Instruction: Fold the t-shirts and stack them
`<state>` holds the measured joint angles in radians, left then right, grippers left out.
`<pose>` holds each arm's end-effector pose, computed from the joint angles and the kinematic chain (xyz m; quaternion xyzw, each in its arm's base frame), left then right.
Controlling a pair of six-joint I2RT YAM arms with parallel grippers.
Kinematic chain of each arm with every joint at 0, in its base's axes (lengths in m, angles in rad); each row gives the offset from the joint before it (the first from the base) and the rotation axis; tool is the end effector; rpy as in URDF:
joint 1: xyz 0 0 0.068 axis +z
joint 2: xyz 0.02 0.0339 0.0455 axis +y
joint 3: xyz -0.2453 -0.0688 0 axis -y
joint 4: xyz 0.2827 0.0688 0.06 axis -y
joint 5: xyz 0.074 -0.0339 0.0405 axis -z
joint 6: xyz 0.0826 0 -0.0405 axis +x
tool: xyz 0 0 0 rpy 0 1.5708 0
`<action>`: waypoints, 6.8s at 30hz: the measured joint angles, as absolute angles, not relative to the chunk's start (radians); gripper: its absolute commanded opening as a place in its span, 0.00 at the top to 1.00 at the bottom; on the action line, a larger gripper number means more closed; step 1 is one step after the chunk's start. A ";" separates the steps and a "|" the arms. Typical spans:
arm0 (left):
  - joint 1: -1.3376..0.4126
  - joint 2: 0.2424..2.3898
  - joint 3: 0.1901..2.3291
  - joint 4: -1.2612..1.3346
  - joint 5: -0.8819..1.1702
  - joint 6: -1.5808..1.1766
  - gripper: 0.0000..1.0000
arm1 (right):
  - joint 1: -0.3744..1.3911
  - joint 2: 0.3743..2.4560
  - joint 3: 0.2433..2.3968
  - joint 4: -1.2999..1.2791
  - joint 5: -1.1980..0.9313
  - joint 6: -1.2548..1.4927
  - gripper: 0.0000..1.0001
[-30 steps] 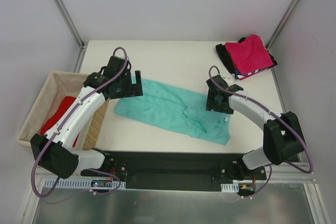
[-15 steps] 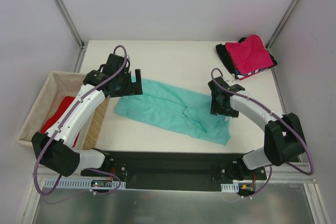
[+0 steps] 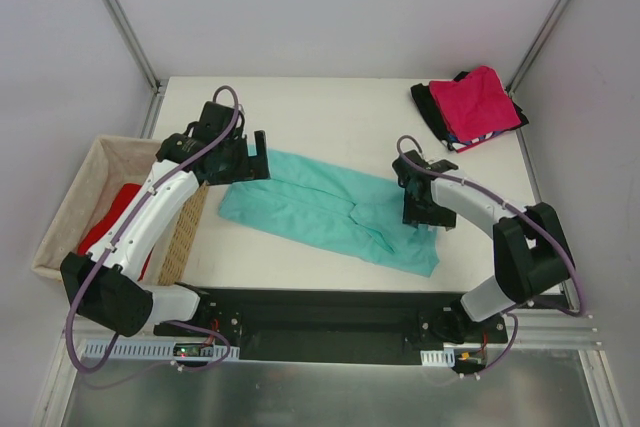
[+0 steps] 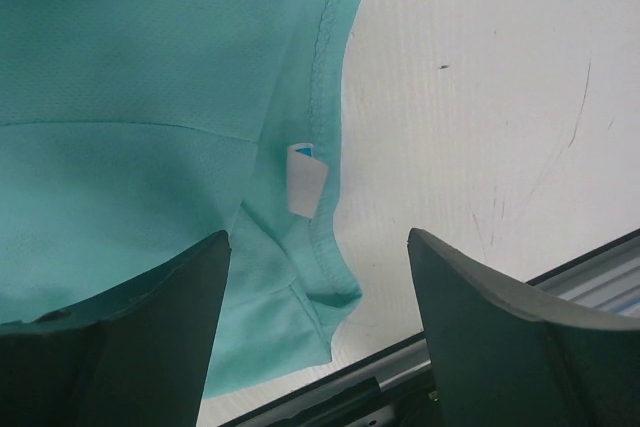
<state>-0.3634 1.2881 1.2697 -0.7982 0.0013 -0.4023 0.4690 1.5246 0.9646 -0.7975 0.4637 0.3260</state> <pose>0.3201 -0.1219 0.2897 -0.0178 0.9296 -0.1381 0.3413 0.2944 0.1078 0.1147 -0.0447 0.9670 -0.1706 0.1840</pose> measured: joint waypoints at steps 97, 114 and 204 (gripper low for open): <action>-0.266 1.265 1.207 -0.768 0.044 -0.398 0.02 | 0.511 1.851 1.201 -0.849 0.563 0.333 0.24; -0.253 1.265 1.207 -0.767 0.044 -0.391 0.02 | 0.453 1.985 1.399 -0.873 0.563 0.267 0.25; -0.240 1.336 1.207 -0.747 0.055 -0.377 0.03 | 0.316 2.349 2.133 -0.917 0.430 -0.054 0.03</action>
